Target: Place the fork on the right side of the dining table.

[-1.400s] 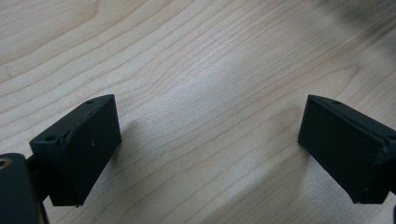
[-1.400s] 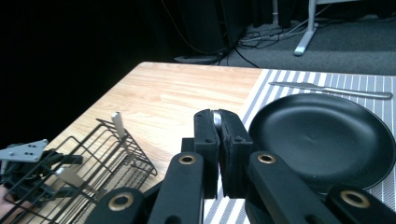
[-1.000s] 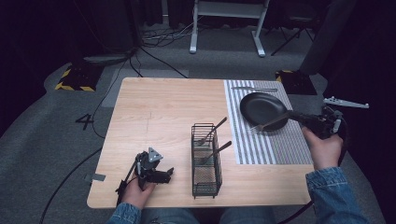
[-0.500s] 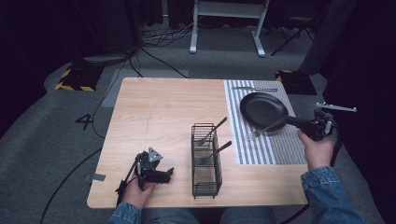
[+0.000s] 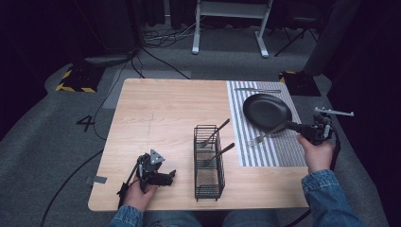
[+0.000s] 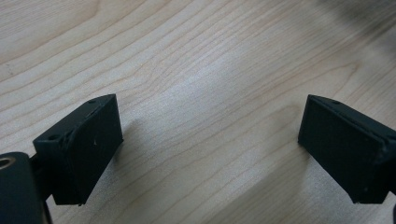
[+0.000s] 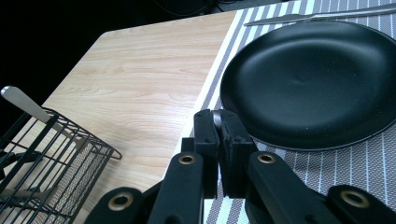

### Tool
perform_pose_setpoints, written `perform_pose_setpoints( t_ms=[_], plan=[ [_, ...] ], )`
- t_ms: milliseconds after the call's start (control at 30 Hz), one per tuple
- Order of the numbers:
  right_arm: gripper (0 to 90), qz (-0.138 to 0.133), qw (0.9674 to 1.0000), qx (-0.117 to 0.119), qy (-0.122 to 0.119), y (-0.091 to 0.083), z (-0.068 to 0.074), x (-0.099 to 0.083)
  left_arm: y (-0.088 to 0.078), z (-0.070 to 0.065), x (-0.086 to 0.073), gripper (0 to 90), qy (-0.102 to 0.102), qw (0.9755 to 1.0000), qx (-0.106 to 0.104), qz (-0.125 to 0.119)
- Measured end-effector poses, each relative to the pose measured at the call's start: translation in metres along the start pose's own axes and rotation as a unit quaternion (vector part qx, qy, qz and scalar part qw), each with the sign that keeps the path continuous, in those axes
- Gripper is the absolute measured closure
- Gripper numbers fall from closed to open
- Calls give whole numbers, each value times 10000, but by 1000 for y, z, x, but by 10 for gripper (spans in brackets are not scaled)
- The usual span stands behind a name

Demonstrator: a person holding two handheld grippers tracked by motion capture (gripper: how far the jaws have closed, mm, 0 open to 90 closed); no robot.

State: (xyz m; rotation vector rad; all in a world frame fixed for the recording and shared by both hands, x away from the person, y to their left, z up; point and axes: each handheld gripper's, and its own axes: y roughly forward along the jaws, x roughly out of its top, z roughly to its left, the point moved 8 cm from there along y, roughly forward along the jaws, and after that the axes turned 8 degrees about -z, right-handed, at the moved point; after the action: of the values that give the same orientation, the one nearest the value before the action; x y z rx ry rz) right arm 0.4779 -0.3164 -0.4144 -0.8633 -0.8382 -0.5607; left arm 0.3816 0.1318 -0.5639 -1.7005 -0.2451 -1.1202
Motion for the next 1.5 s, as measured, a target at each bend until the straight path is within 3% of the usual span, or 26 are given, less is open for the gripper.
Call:
perform_pose_setpoints(
  t_ms=[333, 667, 1133, 1500],
  plan=[
    [869, 8, 9999, 11, 133, 1, -2, -3, 0, 0, 0, 63, -1, 10000, 4, -2],
    [854, 139, 9996, -172, 190, 5, -8, -2, 0, 0, 0, 63, -2, 10000, 4, -1],
    [776, 464, 9970, -552, 277, 12, -30, -4, 0, 0, 0, 63, 11, 10000, 4, -3],
    [746, 634, 9950, -749, 172, 15, -40, -5, 0, 0, 0, 63, 11, 10000, 2, -3]
  ],
)
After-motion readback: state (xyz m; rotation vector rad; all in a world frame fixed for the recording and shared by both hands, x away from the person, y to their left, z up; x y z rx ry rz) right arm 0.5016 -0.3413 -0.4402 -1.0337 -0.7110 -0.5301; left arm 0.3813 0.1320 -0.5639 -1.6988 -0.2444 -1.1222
